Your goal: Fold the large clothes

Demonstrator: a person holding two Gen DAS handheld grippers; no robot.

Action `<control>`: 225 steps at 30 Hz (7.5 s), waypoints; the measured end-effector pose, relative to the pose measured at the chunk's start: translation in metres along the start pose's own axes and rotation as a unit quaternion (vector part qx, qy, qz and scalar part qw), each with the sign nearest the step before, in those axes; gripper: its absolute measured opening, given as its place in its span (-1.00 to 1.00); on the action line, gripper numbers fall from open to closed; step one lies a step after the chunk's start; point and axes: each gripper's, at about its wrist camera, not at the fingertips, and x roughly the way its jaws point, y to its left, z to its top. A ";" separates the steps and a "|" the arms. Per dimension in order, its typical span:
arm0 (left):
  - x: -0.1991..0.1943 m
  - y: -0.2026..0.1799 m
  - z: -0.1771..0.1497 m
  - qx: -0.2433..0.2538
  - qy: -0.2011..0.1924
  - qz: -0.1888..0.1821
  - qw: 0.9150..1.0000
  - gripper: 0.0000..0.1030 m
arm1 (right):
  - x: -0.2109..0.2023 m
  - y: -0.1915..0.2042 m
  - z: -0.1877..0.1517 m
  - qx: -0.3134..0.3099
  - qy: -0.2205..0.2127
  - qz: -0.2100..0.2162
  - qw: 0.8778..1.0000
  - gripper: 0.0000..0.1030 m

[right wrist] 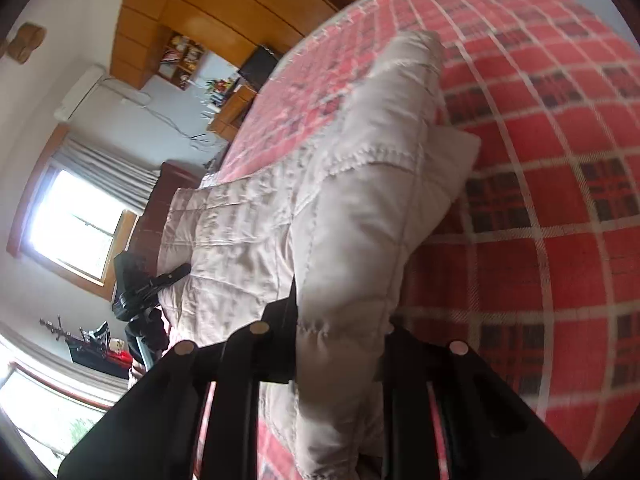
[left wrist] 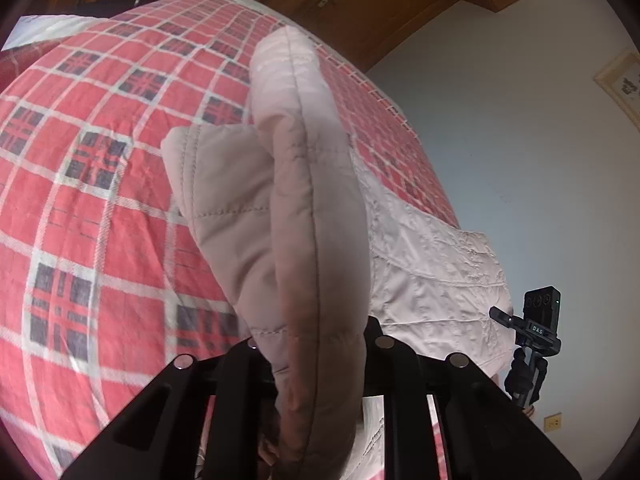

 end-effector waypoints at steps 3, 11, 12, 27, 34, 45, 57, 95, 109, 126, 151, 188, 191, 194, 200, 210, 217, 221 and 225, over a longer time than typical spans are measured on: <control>-0.005 -0.010 -0.002 0.013 -0.002 -0.013 1.000 -0.65 | -0.027 0.022 -0.009 -0.026 -0.008 0.000 1.000 -0.69; -0.035 -0.052 -0.044 0.056 -0.002 -0.038 0.998 -0.64 | -0.092 0.048 -0.058 -0.061 -0.016 -0.003 0.998 -0.69; -0.042 -0.058 -0.055 0.061 -0.002 -0.038 0.997 -0.64 | -0.098 0.048 -0.068 -0.061 -0.015 -0.003 0.998 -0.69; -0.029 -0.050 -0.168 0.099 0.017 0.082 0.992 -0.42 | -0.084 -0.002 -0.156 -0.024 0.029 -0.053 0.998 -0.58; -0.025 -0.047 -0.181 0.116 0.001 0.106 0.988 -0.30 | -0.064 -0.023 -0.167 0.000 0.036 -0.051 0.998 -0.48; -0.068 -0.036 -0.162 0.064 0.012 0.088 0.994 -0.20 | -0.106 0.008 -0.170 -0.033 -0.004 -0.121 0.992 -0.23; -0.074 -0.137 -0.161 0.198 -0.061 0.127 0.970 -0.22 | -0.090 0.106 -0.177 -0.181 -0.015 -0.161 0.970 -0.14; 0.002 -0.170 -0.210 0.216 -0.037 0.248 0.944 0.33 | -0.107 0.038 -0.166 -0.078 -0.003 -0.227 0.971 0.47; 0.019 -0.154 -0.205 0.179 -0.019 0.260 0.949 0.41 | -0.073 0.003 -0.176 -0.031 0.047 -0.188 0.980 0.47; 0.021 -0.140 -0.202 0.170 -0.016 0.254 0.952 0.44 | -0.072 0.016 -0.178 -0.030 0.036 -0.128 0.991 -0.65; 0.035 -0.152 -0.213 0.210 -0.010 0.234 0.949 0.45 | -0.080 0.001 -0.194 0.015 0.021 -0.183 0.983 -0.73; 0.031 -0.145 -0.206 0.205 0.001 0.210 0.956 0.46 | -0.032 0.190 -0.166 -0.212 0.058 -0.188 0.957 -0.77; 0.029 -0.145 -0.205 0.201 0.004 0.202 0.958 0.46 | -0.019 0.194 -0.165 -0.216 0.068 -0.184 0.956 -0.76; 0.023 -0.144 -0.202 0.188 0.009 0.180 0.966 0.46 | -0.007 0.197 -0.166 -0.219 0.078 -0.181 0.956 -0.76; -0.005 -0.128 -0.171 0.095 0.026 0.024 0.995 0.46 | 0.027 0.202 -0.178 -0.238 0.110 -0.177 0.949 -0.70; 0.031 -0.150 -0.130 0.104 0.065 -0.042 0.992 0.47 | 0.059 0.203 -0.191 -0.244 0.125 -0.162 0.948 -0.57; 0.073 -0.172 -0.122 0.115 0.110 -0.048 0.986 0.47 | 0.056 0.207 -0.201 -0.257 0.110 -0.154 0.948 -0.42; 0.091 -0.180 -0.119 0.114 0.124 -0.028 0.985 0.42 | 0.052 0.207 -0.201 -0.254 0.104 -0.140 0.952 -0.29; 0.109 -0.169 -0.116 0.084 0.138 -0.019 0.987 -0.06 | 0.036 0.211 -0.201 -0.245 0.090 -0.131 0.956 -0.24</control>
